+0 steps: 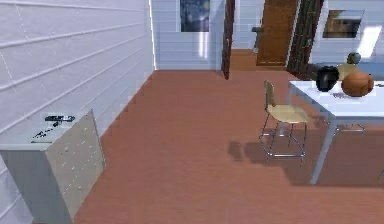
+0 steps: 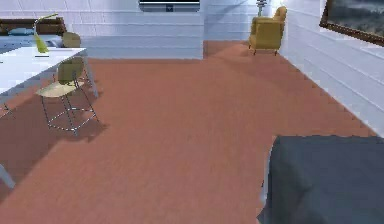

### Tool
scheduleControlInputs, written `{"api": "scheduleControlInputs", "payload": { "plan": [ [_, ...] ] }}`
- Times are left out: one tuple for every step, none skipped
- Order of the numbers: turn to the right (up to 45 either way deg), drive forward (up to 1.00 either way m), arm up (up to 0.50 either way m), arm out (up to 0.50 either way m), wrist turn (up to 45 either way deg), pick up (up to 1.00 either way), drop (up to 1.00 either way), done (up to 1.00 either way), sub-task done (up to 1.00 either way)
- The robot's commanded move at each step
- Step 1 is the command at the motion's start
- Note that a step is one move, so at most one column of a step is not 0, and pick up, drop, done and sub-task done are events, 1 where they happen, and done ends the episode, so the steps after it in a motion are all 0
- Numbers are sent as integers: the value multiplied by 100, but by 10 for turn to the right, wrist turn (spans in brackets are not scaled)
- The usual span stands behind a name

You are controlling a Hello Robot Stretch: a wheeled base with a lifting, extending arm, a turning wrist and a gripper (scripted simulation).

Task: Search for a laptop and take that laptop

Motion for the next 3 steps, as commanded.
{"api": "scheduleControlInputs", "payload": {
  "plan": [
    [-450,0,0,0,0,0,0,0,0],
    [-390,0,0,0,0,0,0,0,0],
    [0,40,0,0,0,0,0,0,0]
  ]
}}
